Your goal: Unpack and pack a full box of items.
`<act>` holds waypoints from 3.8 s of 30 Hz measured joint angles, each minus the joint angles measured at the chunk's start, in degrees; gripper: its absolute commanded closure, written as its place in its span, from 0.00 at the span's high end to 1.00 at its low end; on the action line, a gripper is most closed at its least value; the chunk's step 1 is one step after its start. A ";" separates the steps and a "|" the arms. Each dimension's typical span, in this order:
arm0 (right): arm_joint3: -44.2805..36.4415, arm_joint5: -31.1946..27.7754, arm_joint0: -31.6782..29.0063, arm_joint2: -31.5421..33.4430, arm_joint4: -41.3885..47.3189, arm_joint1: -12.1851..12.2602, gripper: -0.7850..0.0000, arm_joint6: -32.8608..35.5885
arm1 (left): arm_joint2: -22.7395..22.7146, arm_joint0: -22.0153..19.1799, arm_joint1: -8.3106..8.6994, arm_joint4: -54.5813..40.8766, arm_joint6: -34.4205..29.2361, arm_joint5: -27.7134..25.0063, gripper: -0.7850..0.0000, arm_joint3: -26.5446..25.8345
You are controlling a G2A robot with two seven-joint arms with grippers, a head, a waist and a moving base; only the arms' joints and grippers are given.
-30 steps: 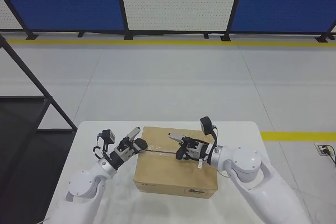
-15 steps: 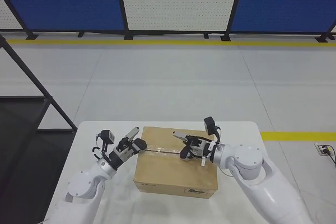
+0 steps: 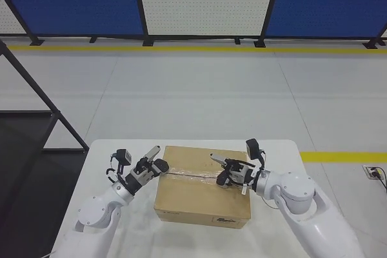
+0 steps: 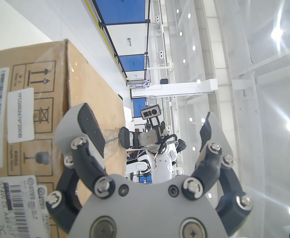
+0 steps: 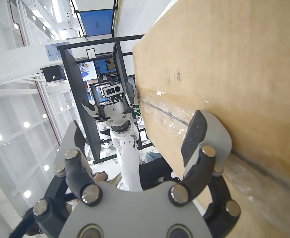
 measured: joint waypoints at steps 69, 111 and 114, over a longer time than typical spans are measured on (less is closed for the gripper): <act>14.64 -9.92 17.99 -24.33 13.46 -12.27 1.00 -12.58 | -17.31 12.68 2.62 -20.12 -5.44 -0.60 1.00 -5.85; 22.44 -12.44 14.62 -19.35 8.18 -15.90 1.00 -11.34 | -17.94 13.49 2.34 -26.20 -0.98 1.95 1.00 -6.36; 19.25 -11.87 12.10 -16.81 6.49 -14.80 1.00 -11.03 | -17.94 13.49 2.34 -26.20 -0.98 1.95 1.00 -6.36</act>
